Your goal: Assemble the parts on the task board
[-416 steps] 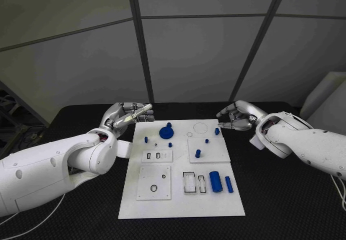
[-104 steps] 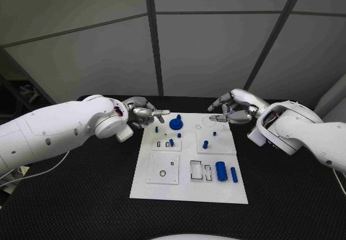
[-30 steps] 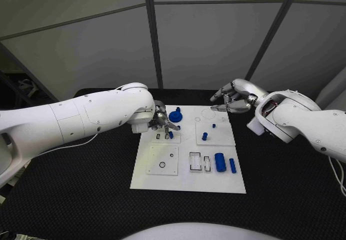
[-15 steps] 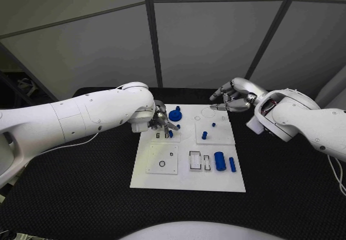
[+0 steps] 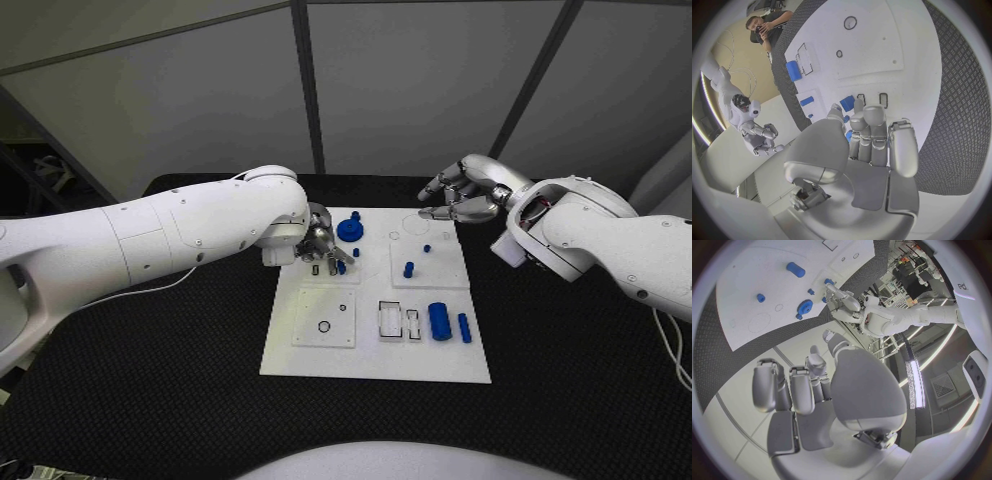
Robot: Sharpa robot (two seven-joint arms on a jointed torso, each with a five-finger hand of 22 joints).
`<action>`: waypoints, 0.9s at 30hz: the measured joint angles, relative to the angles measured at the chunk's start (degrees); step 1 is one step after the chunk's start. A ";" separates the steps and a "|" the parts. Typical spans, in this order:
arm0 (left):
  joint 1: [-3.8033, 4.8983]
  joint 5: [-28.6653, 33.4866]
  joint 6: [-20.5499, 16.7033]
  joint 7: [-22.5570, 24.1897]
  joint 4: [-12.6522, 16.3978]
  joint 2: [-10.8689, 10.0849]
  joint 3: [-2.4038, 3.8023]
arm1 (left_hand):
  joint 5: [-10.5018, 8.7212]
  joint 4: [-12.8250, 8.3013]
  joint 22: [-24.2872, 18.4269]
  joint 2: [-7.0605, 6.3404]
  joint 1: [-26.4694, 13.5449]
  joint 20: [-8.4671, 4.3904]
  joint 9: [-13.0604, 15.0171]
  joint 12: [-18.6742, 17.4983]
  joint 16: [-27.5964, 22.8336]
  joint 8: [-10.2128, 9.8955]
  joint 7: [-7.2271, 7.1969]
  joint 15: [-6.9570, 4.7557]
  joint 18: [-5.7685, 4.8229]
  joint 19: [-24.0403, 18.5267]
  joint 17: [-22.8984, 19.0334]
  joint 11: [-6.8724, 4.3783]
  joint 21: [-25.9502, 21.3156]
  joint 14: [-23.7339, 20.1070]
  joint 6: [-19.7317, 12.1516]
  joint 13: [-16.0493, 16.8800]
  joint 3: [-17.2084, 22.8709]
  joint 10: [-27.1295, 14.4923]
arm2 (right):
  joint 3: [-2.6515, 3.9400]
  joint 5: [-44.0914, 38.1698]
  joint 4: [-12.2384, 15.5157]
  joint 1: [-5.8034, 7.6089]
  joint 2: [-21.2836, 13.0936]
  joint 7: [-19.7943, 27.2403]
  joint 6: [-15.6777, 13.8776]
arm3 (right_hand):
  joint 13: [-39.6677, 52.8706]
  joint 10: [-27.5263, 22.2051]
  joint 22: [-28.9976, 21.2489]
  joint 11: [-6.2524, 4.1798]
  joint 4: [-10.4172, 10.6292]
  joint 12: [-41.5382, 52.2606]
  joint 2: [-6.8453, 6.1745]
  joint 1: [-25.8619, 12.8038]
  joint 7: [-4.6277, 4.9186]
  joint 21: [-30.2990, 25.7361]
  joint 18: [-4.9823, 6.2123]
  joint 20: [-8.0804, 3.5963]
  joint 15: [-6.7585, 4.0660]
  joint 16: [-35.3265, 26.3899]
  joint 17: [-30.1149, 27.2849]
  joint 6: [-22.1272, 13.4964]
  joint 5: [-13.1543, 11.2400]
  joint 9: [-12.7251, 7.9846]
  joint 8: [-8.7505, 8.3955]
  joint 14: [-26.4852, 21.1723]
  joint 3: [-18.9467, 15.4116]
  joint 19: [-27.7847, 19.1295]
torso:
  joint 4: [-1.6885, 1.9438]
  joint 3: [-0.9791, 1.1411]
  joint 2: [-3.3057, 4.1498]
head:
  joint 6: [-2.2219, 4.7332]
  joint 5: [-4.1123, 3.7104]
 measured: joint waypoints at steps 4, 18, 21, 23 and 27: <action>0.00 0.00 0.16 0.13 0.00 0.04 -0.05 | 0.00 -0.88 0.00 0.44 1.09 0.00 0.32 0.00 0.00 0.28 0.17 0.00 0.00 0.00 0.08 0.00 0.00 0.00 -0.16 -0.07 0.56 0.00 | 0.00 -0.02 -0.07 0.00 0.05 -0.03 0.05 | 0.00 0.00 0.00 0.00 0.00 0.00 0.00 0.00 0.00 0.00 0.00 0.00 0.00 0.00 0.00 0.00 0.13 0.00 0.00 0.00 0.00 0.00 | 0.00 0.00 0.00 | -0.08 0.02; -0.02 0.01 -0.20 1.27 0.49 -0.34 -0.07 | -0.05 -4.42 0.00 3.52 5.95 -0.22 0.87 -1.31 -0.22 0.61 -0.23 -0.32 0.00 0.22 0.22 -0.50 -0.11 0.08 -1.39 -1.24 4.80 -0.52 | 0.00 -0.09 -0.33 0.00 0.30 -0.21 0.25 | -0.01 0.00 0.00 0.00 0.00 0.00 0.00 0.00 0.00 0.00 0.00 0.00 0.00 0.00 -0.01 0.00 0.32 0.00 0.00 0.00 0.00 0.00 | 0.02 -0.01 0.01 | -0.29 0.08; 0.06 0.08 -0.49 1.77 0.61 -0.43 -0.01 | -0.09 -5.95 0.00 4.04 8.00 -0.22 0.84 -2.83 -0.73 0.52 -0.26 -0.41 0.00 0.22 0.18 -0.44 -0.69 -0.01 -2.08 -2.62 6.95 -1.72 | 0.00 -0.12 -0.47 0.00 0.47 -0.32 0.35 | -0.08 0.00 0.00 0.00 0.00 0.00 0.00 0.00 0.00 0.00 0.00 0.00 0.00 0.00 -0.01 0.00 0.32 -0.05 0.00 0.00 0.00 0.00 | 0.03 -0.01 0.01 | -0.38 0.08; 0.07 0.13 -0.66 2.05 0.73 -0.53 0.00 | -0.30 -6.93 0.00 4.19 8.90 -0.22 0.81 -4.06 -0.77 0.19 -0.04 -0.40 0.00 0.22 0.06 -0.32 -1.11 -0.02 -2.62 -3.68 8.77 -2.43 | 0.00 -0.16 -0.55 0.00 0.58 -0.40 0.44 | -0.08 0.00 0.00 0.00 0.00 0.00 0.00 0.00 0.00 -0.04 0.00 0.00 0.00 0.00 -0.01 0.00 0.32 -0.05 0.00 0.00 0.00 0.00 | 0.03 -0.02 0.01 | -0.43 0.08; 0.06 0.20 -1.00 2.63 1.00 -0.90 -0.02 | -0.53 -5.51 0.00 4.20 10.24 -0.22 0.73 -5.89 -1.00 -0.11 0.28 -0.39 -0.01 0.22 0.03 -0.38 -1.34 -0.02 -2.94 -5.39 10.32 -2.92 | 0.00 -0.27 -0.72 0.00 0.74 -0.59 0.68 | -0.13 0.00 0.00 0.00 0.00 0.00 0.00 0.00 0.00 -0.22 0.00 -0.10 0.00 -0.16 -0.01 0.00 0.51 -0.05 0.00 0.00 0.00 -0.10 | 0.03 -0.01 0.01 | -0.43 0.05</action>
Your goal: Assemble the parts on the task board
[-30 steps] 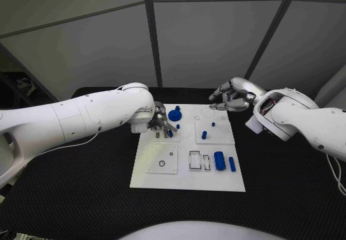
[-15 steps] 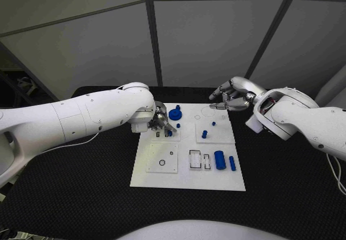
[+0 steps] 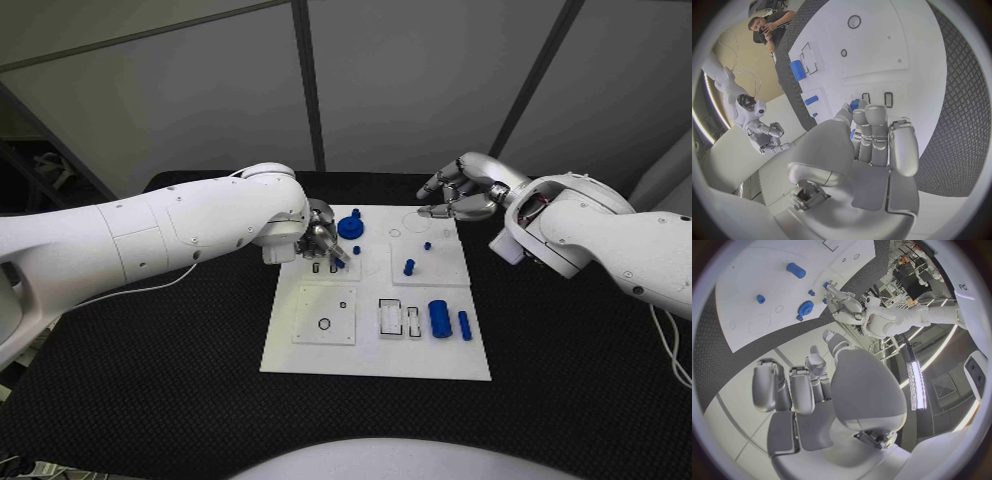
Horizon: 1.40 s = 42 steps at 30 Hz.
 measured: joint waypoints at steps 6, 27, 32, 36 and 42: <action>-0.09 0.65 -0.51 0.46 0.71 -1.16 -0.06 | -0.21 1.66 0.00 -1.69 -1.53 0.00 0.72 -0.82 0.00 0.01 0.10 0.00 -0.01 0.00 0.17 0.08 -0.44 0.00 -0.10 -1.23 4.29 -0.10 | 0.01 -0.21 -0.37 0.00 0.04 -0.39 0.48 | -0.38 -0.32 0.00 -0.32 0.18 -0.45 0.00 0.00 0.03 -0.46 0.92 0.11 0.00 -0.49 0.00 -0.39 2.36 -0.17 0.00 0.00 0.18 -0.51 | 0.03 0.01 0.04 | 0.07 -0.05; -0.41 2.58 -5.95 -0.73 6.52 -6.22 -0.12 | -0.44 -1.83 0.00 -8.67 -10.85 0.00 3.13 -1.21 0.00 3.05 -0.30 0.03 0.01 0.00 0.82 -0.05 -0.88 0.03 -0.49 -2.64 23.31 0.49 | 0.01 -0.58 -1.04 0.00 0.08 -1.02 1.34 | -0.43 -0.31 0.00 -0.31 0.18 -0.45 0.00 0.00 0.03 -0.67 0.91 -0.09 0.00 -0.70 -0.01 -0.39 2.89 -0.16 0.00 0.00 0.18 -0.71 | 0.09 0.08 0.01 | 0.52 0.72; -0.65 2.58 -6.85 -1.32 6.61 -6.17 -0.13 | -0.46 -1.82 0.00 -8.98 -11.15 0.00 3.27 -1.21 0.00 3.38 -0.30 0.04 0.02 0.00 0.82 -0.13 -0.88 0.05 -0.49 -2.57 23.75 0.58 | 0.01 -0.64 -1.04 0.00 0.13 -1.05 1.39 | -0.43 -0.31 0.00 -0.31 0.18 -0.45 0.00 0.00 0.03 -0.67 0.91 -0.09 0.00 -0.70 -0.01 -0.39 2.89 -0.21 0.00 0.00 0.18 -0.71 | -0.05 0.06 0.01 | 0.34 1.05; -0.74 2.43 -7.11 -1.69 6.55 -5.85 -0.13 | -0.61 -2.28 0.00 -9.28 -11.45 0.00 3.36 -1.21 0.00 3.38 -0.30 0.10 0.00 0.00 0.89 0.06 -0.88 0.10 -0.49 -2.38 24.56 0.78 | 0.01 -0.67 -1.04 0.00 0.13 -1.06 1.39 | -0.42 -0.31 0.00 -0.31 0.18 -0.45 0.00 0.00 0.03 -0.67 0.91 -0.09 0.00 -0.70 -0.01 -0.39 2.88 -0.21 0.00 0.00 0.18 -0.70 | -0.10 0.04 0.02 | 0.31 1.07; -0.84 1.71 -7.23 -2.27 6.39 -5.13 -0.13 | -0.79 -2.25 0.00 -9.36 -11.53 0.01 3.41 -0.81 0.00 3.69 -0.30 0.10 0.00 -0.01 0.88 -0.05 -0.88 0.10 -0.50 -2.10 24.59 0.91 | 0.01 -0.71 -0.97 0.00 0.15 -1.06 1.37 | -0.42 -0.31 0.00 -0.31 0.35 -0.45 0.00 0.00 0.03 -0.67 0.91 -0.09 0.00 -0.70 -0.01 -0.39 3.14 -0.21 0.00 0.00 0.01 -0.70 | -0.12 0.02 0.02 | 0.17 0.99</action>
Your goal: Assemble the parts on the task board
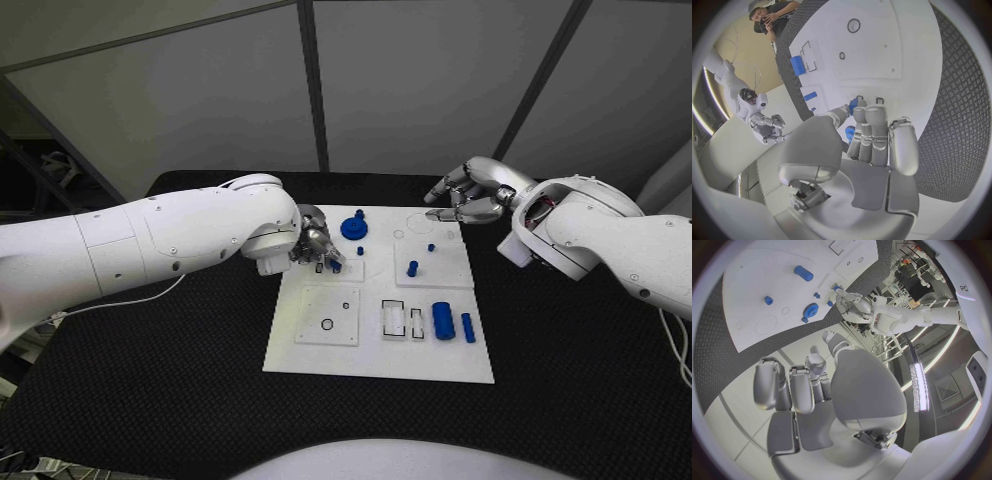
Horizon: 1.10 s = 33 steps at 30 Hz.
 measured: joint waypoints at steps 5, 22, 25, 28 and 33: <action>-0.15 -1.13 0.11 -0.39 -0.12 0.54 0.00 | 0.01 0.10 0.00 -0.08 -0.08 0.00 0.08 0.21 0.00 0.01 -0.20 0.00 0.01 0.00 0.00 -0.16 0.00 0.00 -0.20 0.17 0.12 0.21 | 0.00 -0.01 0.09 0.00 0.06 0.07 -0.03 | 0.00 0.00 0.00 0.00 0.00 0.00 0.00 0.00 0.00 0.00 0.00 0.00 0.00 0.00 0.00 0.00 0.00 0.00 0.00 0.00 0.00 0.00 | 0.00 -0.02 0.01 | -0.10 -0.01; -0.31 -3.82 1.03 -1.55 -0.14 0.83 0.00 | 0.15 -0.67 0.00 -0.53 -0.98 0.00 0.18 0.68 0.00 0.59 -0.20 0.00 0.00 0.00 0.05 0.02 0.00 0.00 -0.20 0.31 1.21 0.37 | 0.00 -0.04 0.20 0.00 0.05 0.16 -0.06 | 0.01 0.00 0.00 0.00 0.00 0.00 0.00 0.00 0.00 0.00 0.00 0.00 0.00 0.00 0.04 0.00 0.00 0.01 0.00 0.00 0.00 0.00 | 0.04 -0.04 0.02 | -0.32 0.23; -0.31 -4.04 1.10 -1.62 -0.14 0.88 0.02 | 0.15 -0.68 0.00 -0.68 -1.13 0.00 0.28 0.68 0.00 0.59 -0.20 0.00 -0.01 0.00 0.05 0.03 0.00 0.00 -0.20 0.32 1.22 0.37 | 0.00 -0.05 0.16 0.00 0.06 0.18 -0.06 | -0.03 0.00 0.00 0.00 0.00 0.00 0.00 0.00 0.00 0.00 0.00 0.00 0.00 0.00 0.04 0.00 0.00 0.01 0.00 0.00 0.00 0.00 | 0.05 -0.04 0.02 | -0.40 0.40; -0.31 -4.19 1.17 -1.68 -0.17 0.93 0.03 | 0.14 -0.78 0.00 -0.89 -1.35 0.00 0.35 0.68 0.00 0.60 -0.20 0.00 -0.01 0.00 0.05 0.03 0.00 0.00 -0.20 0.31 1.64 0.37 | 0.00 -0.05 0.14 0.00 0.09 0.20 -0.06 | -0.48 -0.34 0.00 0.25 0.03 -0.42 0.00 0.00 0.00 -0.60 0.00 0.22 0.00 -0.65 0.04 0.00 0.00 0.01 0.02 0.00 -0.04 -0.57 | 0.05 -0.04 0.02 | -0.43 0.55; -0.31 -4.33 1.28 -1.72 -0.19 0.97 0.04 | 0.13 -0.83 0.00 -0.72 -1.51 0.00 0.35 0.68 0.00 0.60 -0.20 0.00 0.01 0.00 0.05 -0.15 0.00 0.00 -0.20 0.31 1.69 0.57 | 0.00 -0.05 0.10 0.00 0.16 0.35 -0.09 | -5.93 -4.76 -2.84 0.01 0.59 -5.35 0.00 0.00 -0.01 -3.44 0.91 0.03 -0.21 -3.79 -1.49 -0.01 0.38 -0.06 0.59 0.21 0.08 -3.81 | 0.05 -0.04 0.02 | -0.48 0.64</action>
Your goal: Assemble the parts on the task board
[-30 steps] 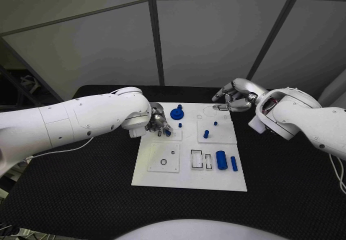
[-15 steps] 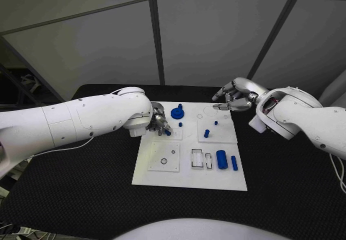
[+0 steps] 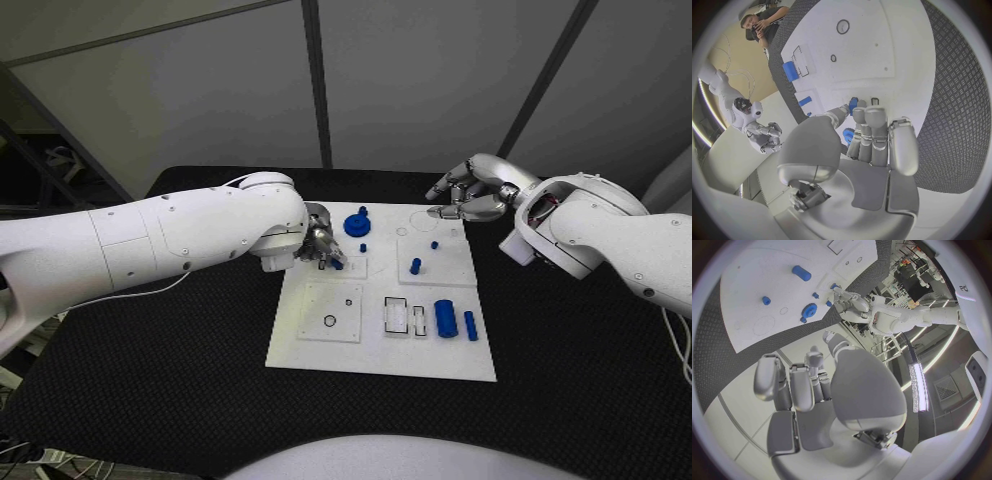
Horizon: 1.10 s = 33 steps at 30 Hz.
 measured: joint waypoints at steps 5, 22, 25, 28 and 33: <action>0.00 -0.12 0.18 -0.02 -0.04 0.08 0.00 | -0.01 -0.01 0.00 0.05 -0.05 0.00 -0.01 0.00 0.00 0.19 0.00 0.00 0.00 0.00 -0.01 0.00 0.00 0.00 0.00 0.00 0.01 0.01 | 0.00 0.13 -0.12 0.00 0.07 0.45 -0.07 | -16.18 -8.06 -24.27 0.09 1.62 -15.97 -0.62 0.62 -0.11 -20.81 5.44 0.03 -0.18 -25.06 -27.92 -0.65 0.00 -0.24 0.54 -9.46 1.27 -19.07 | 0.01 0.00 0.00 | -0.09 0.03; 0.08 -0.45 1.51 -0.34 -0.31 0.46 0.05 | -0.23 -1.26 0.00 -0.27 -1.64 0.00 -0.18 0.94 0.00 1.10 -0.01 -0.21 -0.01 0.00 0.18 -0.14 0.00 0.22 0.01 0.41 1.56 0.53 | -0.01 2.49 -0.27 0.00 0.22 2.70 -0.09 | -43.96 -6.06 -47.29 3.47 4.50 -41.03 -2.35 2.18 1.88 -52.54 5.79 5.46 4.87 -66.75 -53.85 -0.98 0.24 -0.87 1.05 -20.61 3.23 -26.80 | 0.00 0.05 -0.03 | -0.27 -0.04; 0.08 -0.46 1.62 -0.40 -0.42 0.54 0.05 | -0.23 -1.98 0.00 -0.26 -2.48 0.00 -0.31 1.16 0.00 1.20 -0.24 -0.21 0.00 0.00 0.18 -0.14 0.00 0.22 0.24 0.45 2.28 0.53 | -0.01 2.77 -0.25 0.00 0.22 2.94 -0.09 | -45.54 -5.85 -48.55 3.67 4.47 -41.41 -2.35 2.18 1.88 -54.21 5.79 5.53 5.13 -68.30 -54.87 -0.98 0.24 -0.94 1.02 -20.26 2.86 -26.03 | -0.01 0.04 -0.03 | -0.24 -0.07; 0.08 -0.47 1.69 -0.45 -0.55 0.63 0.05 | -0.24 -2.00 0.00 -0.39 -3.24 0.00 -0.39 1.33 0.00 1.59 -0.45 -0.21 0.00 0.00 0.21 -0.33 0.00 0.22 0.45 0.56 2.30 0.71 | -0.01 2.99 -0.24 0.00 0.20 3.10 -0.09 | -46.46 -5.85 -49.30 3.67 4.32 -41.63 -2.35 2.18 2.06 -55.16 5.79 5.52 5.13 -69.18 -55.43 -1.17 0.24 -0.94 0.84 -19.85 2.71 -25.63 | -0.03 0.04 -0.02 | -0.24 -0.08; 0.07 -0.48 1.81 -0.50 -0.70 0.76 0.04 | -0.44 -3.27 0.00 -0.50 -3.93 0.00 -0.56 1.61 0.00 1.81 -0.45 -0.22 0.01 0.00 0.26 -0.34 0.11 0.22 0.45 0.64 3.57 0.73 | -0.01 3.21 -0.23 0.00 0.20 3.25 -0.09 | -47.57 -5.85 -50.35 3.67 4.24 -41.86 -2.34 2.18 2.29 -56.47 5.78 5.71 5.13 -70.27 -56.21 -1.39 0.24 -0.99 0.85 -19.85 2.31 -25.44 | -0.04 0.03 -0.01 | -0.36 -0.08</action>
